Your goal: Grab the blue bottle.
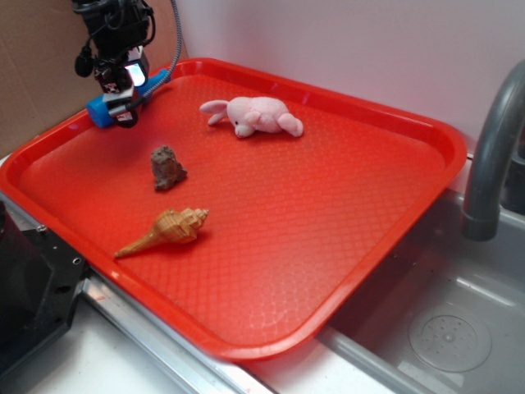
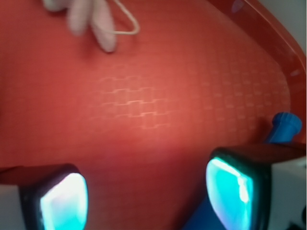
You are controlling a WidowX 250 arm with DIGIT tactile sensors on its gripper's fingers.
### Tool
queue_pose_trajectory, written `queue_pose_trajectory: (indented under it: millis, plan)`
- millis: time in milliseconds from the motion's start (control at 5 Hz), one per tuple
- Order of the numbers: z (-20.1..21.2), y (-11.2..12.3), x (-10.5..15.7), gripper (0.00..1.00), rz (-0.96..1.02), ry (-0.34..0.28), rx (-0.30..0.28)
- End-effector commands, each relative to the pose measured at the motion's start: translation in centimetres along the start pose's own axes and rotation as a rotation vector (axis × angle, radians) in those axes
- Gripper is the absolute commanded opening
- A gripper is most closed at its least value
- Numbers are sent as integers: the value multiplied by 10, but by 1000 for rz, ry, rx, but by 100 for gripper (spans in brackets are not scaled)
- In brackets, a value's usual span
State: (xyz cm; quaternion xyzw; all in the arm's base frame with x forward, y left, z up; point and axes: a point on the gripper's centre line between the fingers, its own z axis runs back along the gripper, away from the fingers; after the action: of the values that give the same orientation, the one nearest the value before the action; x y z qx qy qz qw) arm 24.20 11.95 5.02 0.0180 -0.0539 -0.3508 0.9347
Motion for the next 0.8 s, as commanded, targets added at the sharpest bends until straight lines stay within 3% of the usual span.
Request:
queue_pose_trajectory:
  millis: [0,400,600]
  plan:
    - [8,29,10,100,-11,1,37]
    - [19,38,-3,100,87,21,91]
    - [40,39,-16,100,231,13,135]
